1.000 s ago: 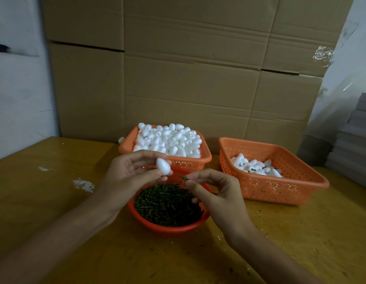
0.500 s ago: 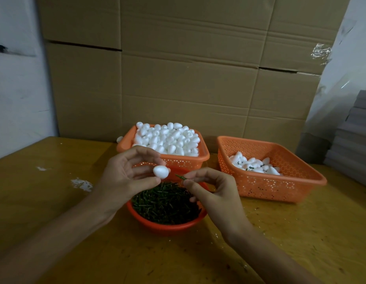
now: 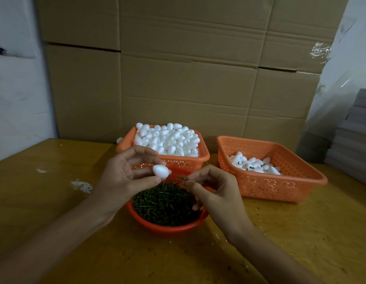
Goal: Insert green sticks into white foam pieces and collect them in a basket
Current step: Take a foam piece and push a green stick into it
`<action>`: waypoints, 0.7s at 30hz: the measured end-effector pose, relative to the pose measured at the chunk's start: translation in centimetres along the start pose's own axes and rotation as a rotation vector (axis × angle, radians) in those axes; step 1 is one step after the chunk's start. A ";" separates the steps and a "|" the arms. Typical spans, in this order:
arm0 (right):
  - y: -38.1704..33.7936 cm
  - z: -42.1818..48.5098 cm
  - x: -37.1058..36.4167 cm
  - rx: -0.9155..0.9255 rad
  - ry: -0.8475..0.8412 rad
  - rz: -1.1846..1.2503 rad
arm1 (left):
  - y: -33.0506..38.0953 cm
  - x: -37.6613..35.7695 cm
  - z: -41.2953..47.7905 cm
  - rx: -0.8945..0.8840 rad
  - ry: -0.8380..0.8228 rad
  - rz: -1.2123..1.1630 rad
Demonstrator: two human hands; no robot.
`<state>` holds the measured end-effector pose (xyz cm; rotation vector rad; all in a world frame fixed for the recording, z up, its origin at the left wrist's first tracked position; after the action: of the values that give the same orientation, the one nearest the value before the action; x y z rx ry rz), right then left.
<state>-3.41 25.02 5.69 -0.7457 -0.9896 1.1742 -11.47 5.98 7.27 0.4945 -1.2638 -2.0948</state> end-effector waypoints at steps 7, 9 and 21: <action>-0.6 -0.1 0.2 0.037 0.005 0.015 | -0.2 0.0 0.0 0.025 -0.014 0.017; -0.7 -0.1 0.1 0.039 0.004 0.037 | -0.3 0.0 0.0 0.032 -0.015 0.023; -0.7 -0.1 0.0 0.020 -0.002 0.032 | -0.2 -0.1 0.1 0.006 -0.041 0.049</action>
<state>-3.01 24.85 6.26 -0.7472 -0.9692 1.2108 -11.48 6.19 7.18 0.4209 -1.2932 -2.0706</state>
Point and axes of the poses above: each hand's wrist, its own z-axis towards the middle knuckle, its own x-axis out of the back of the hand, y = z × x, the point moved 8 cm from there along z, towards the middle knuckle, and after that the axes turned 14 degrees about -y, right-handed, at the moved point
